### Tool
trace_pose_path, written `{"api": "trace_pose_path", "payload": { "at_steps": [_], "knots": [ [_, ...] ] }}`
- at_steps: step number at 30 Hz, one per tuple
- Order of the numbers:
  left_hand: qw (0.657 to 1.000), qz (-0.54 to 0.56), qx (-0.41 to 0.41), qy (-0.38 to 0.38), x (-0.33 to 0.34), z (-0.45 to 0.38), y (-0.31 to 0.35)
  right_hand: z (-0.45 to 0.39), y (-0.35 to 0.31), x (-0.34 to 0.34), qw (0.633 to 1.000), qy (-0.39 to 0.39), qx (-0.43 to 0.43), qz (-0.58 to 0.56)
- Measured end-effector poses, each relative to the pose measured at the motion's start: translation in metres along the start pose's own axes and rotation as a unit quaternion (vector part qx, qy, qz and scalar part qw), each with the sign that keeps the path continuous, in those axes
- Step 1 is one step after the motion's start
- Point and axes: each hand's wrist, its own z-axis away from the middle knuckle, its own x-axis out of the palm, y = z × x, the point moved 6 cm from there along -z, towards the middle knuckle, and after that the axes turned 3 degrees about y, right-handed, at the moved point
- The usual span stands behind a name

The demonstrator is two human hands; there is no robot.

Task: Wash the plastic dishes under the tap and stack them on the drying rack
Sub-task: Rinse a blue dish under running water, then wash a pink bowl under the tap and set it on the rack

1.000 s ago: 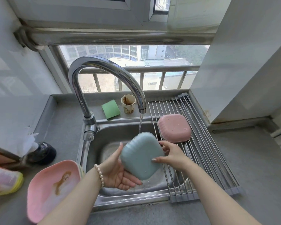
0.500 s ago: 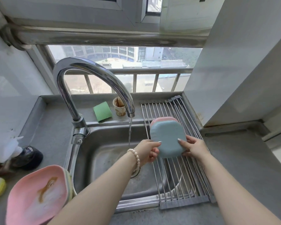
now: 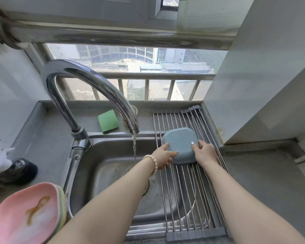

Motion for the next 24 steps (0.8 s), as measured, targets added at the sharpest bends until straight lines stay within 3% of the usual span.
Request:
{"api": "trace_pose_path", "payload": {
  "at_steps": [9,13,17,24],
  "knots": [
    [1.0,0.012,-0.021,-0.016,-0.006,0.008,-0.017,-0.011,0.01,0.011,0.998,-0.014,0.044,0.042],
    [0.998,-0.009,-0.053,-0.015,-0.026,0.027,-0.036,0.01,0.003,0.002,0.996,0.07,0.051,0.035],
    [0.995,-0.076,-0.064,-0.014,-0.056,0.053,-0.055,0.063,-0.025,0.017,0.992,0.124,-0.023,-0.002],
    [0.987,-0.153,-0.033,0.035,-0.118,0.101,-0.073,0.157,-0.08,0.102,0.986,-0.099,-0.137,0.001]
  ]
}}
